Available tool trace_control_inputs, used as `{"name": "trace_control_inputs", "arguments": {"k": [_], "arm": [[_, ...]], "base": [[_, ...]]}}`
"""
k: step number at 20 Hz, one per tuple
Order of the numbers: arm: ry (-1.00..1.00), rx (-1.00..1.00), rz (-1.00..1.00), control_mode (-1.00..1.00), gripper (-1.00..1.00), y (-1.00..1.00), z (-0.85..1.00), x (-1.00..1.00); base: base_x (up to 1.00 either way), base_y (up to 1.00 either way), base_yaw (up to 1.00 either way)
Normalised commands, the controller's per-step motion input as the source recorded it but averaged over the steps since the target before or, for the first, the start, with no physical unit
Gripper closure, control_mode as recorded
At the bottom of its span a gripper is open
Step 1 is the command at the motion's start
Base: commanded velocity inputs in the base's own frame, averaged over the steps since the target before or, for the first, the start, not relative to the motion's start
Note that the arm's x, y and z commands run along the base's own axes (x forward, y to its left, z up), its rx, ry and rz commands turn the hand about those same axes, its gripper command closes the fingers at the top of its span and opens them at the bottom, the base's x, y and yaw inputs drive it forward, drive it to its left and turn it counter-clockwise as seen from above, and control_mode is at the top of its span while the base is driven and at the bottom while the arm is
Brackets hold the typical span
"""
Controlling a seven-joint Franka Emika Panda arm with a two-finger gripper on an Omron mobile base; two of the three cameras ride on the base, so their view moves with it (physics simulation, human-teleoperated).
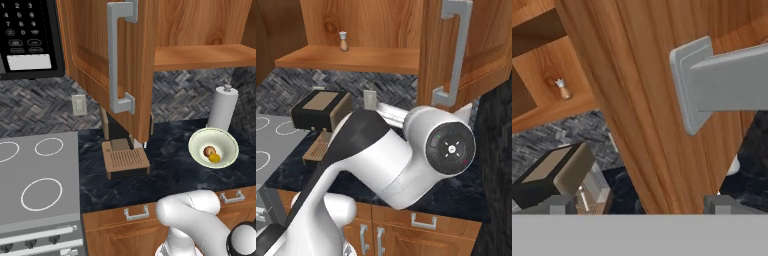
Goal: Open the cabinet. Pick the apple and mango from the cabinet and place them into the bowl. Then close the cabinet.
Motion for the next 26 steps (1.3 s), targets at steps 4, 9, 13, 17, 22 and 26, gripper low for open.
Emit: {"name": "trace_control_inputs", "arguments": {"k": [4,9,13,17,22,26], "arm": [[0.0,0.0,0.07,-1.0,-1.0,0.41,0.0,0.2],[-0.01,0.0,0.09,-1.0,-1.0,0.39,0.0,0.28],[-0.05,0.0,0.08,-1.0,-1.0,0.34,0.0,0.3],[-0.1,0.0,0.13,-1.0,-1.0,0.33,0.0,0.47],[-0.08,0.0,0.14,-1.0,-1.0,0.25,0.0,0.43],[-0.01,0.0,0.07,-1.0,-1.0,0.24,0.0,0.41]], "base": [[0.0,0.0,0.0],[0.0,0.0,0.0],[0.0,0.0,0.0],[0.0,0.0,0.0],[0.0,0.0,0.0],[0.0,0.0,0.0]]}}
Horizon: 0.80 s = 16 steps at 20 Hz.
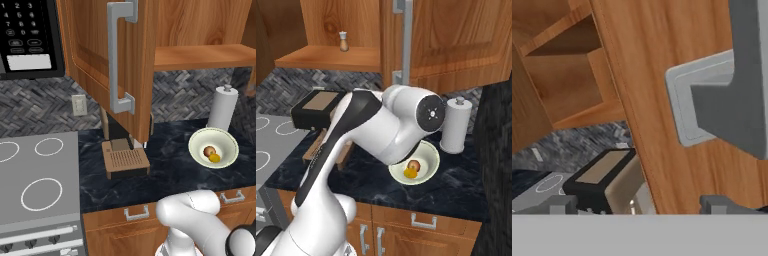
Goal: Open the cabinet. Pick the apple and mango from the cabinet and place them into the bowl. Then close the cabinet.
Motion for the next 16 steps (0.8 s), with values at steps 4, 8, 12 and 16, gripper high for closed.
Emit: {"name": "trace_control_inputs", "arguments": {"k": [4,8,12,16], "arm": [[0.0,0.0,0.0,-1.0,-1.0,0.21,0.03,0.51],[0.0,0.0,0.0,-1.0,-1.0,0.09,0.0,0.56],[-0.02,0.0,0.0,-1.0,-1.0,0.01,0.0,0.55],[-0.05,0.0,0.03,-1.0,-1.0,0.0,0.0,0.61]], "base": [[0.0,0.0,0.0],[0.0,0.0,0.0],[0.0,0.0,0.0],[0.0,0.0,0.0]]}}
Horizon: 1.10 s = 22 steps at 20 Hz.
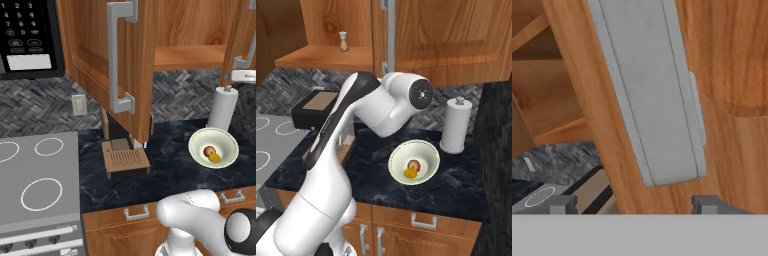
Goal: Open the cabinet. Pick the apple and mango from the cabinet and place them into the bowl. Then close the cabinet.
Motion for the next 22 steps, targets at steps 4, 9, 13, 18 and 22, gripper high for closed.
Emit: {"name": "trace_control_inputs", "arguments": {"k": [4,9,13,18,22], "arm": [[-0.04,0.0,0.05,-1.0,-1.0,0.01,0.0,0.71],[-0.01,0.0,0.01,-1.0,-1.0,0.0,0.0,0.71],[0.0,0.0,0.0,-1.0,-1.0,0.0,0.08,0.72],[0.0,-0.02,0.0,-1.0,-1.0,0.0,0.0,0.68],[0.0,-0.08,-0.01,-1.0,-1.0,-0.01,0.0,0.57]], "base": [[0.0,0.0,0.0],[0.0,0.0,0.0],[0.0,0.0,0.0],[0.0,0.0,0.0],[0.0,0.0,0.0]]}}
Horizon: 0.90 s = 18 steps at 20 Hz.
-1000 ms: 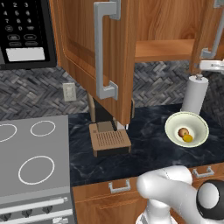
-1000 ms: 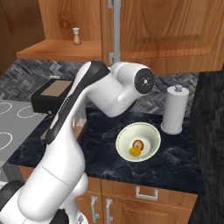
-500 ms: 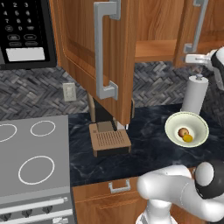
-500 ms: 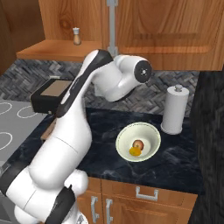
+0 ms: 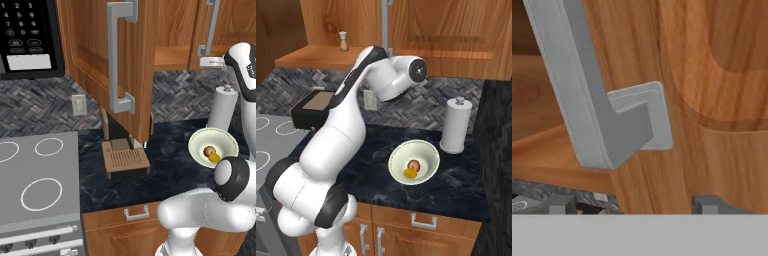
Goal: Open the cabinet. Pick the apple and mango from the cabinet and place them into the bowl. Then close the cabinet.
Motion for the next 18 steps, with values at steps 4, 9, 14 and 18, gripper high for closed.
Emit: {"name": "trace_control_inputs", "arguments": {"k": [4,9,14,18], "arm": [[0.07,-0.08,-0.05,-1.0,-1.0,-0.14,0.0,0.54],[0.15,-0.08,-0.08,-1.0,-1.0,-0.19,0.01,0.45],[0.07,-0.07,-0.08,-1.0,-1.0,-0.19,0.0,0.32],[0.0,-0.07,-0.04,-1.0,-1.0,-0.16,0.0,0.04]], "base": [[0.0,0.0,0.0],[0.0,0.0,0.0],[0.0,0.0,0.0],[0.0,0.0,0.0]]}}
